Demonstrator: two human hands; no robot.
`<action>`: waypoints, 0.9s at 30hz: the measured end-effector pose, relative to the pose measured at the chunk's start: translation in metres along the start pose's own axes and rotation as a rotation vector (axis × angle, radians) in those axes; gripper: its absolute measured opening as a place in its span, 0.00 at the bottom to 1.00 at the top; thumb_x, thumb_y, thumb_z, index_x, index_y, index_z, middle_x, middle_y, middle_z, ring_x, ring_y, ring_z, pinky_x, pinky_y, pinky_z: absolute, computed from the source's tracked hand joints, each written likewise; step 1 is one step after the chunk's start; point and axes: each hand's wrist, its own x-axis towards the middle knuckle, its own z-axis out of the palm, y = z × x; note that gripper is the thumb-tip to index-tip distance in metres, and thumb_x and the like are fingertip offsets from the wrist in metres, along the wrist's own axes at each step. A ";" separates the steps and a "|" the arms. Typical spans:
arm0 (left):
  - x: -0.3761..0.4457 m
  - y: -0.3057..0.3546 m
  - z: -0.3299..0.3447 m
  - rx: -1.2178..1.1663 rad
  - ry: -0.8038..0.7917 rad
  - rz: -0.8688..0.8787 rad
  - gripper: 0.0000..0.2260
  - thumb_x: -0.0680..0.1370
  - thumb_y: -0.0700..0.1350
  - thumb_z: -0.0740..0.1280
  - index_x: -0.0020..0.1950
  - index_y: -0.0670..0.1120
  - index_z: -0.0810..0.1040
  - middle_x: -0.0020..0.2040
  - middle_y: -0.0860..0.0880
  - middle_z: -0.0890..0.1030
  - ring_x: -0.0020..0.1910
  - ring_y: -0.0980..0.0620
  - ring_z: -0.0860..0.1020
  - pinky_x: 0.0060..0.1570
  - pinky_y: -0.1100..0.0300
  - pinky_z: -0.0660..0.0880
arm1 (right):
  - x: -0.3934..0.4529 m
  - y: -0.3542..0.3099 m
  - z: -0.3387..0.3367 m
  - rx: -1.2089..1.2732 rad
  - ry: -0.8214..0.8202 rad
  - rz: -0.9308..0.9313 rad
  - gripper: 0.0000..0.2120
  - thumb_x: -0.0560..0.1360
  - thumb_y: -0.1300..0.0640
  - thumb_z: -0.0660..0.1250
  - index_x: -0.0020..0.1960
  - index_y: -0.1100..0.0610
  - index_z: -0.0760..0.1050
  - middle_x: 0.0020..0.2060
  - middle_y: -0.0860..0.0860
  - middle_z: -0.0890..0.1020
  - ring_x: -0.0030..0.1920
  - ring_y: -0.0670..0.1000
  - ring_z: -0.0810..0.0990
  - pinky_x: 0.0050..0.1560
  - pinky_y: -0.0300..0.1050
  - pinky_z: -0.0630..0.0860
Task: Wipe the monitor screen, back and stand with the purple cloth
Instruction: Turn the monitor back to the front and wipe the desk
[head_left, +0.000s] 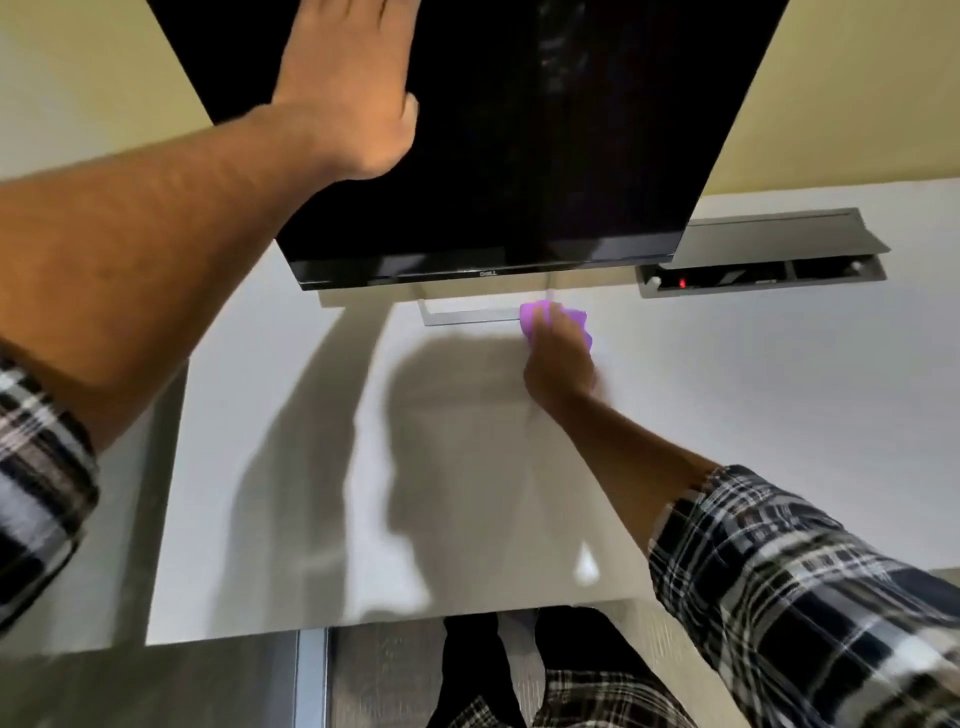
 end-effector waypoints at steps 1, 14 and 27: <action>0.000 0.000 -0.001 -0.011 0.008 0.006 0.30 0.79 0.48 0.61 0.79 0.41 0.55 0.76 0.36 0.62 0.75 0.33 0.62 0.75 0.40 0.57 | -0.008 -0.005 -0.006 -0.001 -0.064 -0.042 0.25 0.74 0.67 0.63 0.69 0.52 0.74 0.64 0.53 0.76 0.64 0.58 0.76 0.54 0.51 0.80; -0.015 0.037 -0.040 -0.130 -0.231 -0.172 0.42 0.80 0.50 0.64 0.82 0.45 0.38 0.82 0.44 0.38 0.81 0.43 0.40 0.79 0.43 0.43 | -0.066 0.044 -0.093 0.608 -0.280 0.118 0.19 0.79 0.61 0.67 0.70 0.59 0.77 0.62 0.54 0.80 0.60 0.55 0.78 0.64 0.55 0.80; -0.188 0.259 0.002 -1.515 -0.628 -0.887 0.24 0.82 0.51 0.65 0.78 0.52 0.63 0.67 0.52 0.76 0.64 0.51 0.77 0.61 0.56 0.71 | -0.097 0.071 -0.144 1.312 -0.438 0.268 0.25 0.82 0.49 0.69 0.78 0.50 0.69 0.70 0.52 0.77 0.62 0.54 0.82 0.62 0.55 0.82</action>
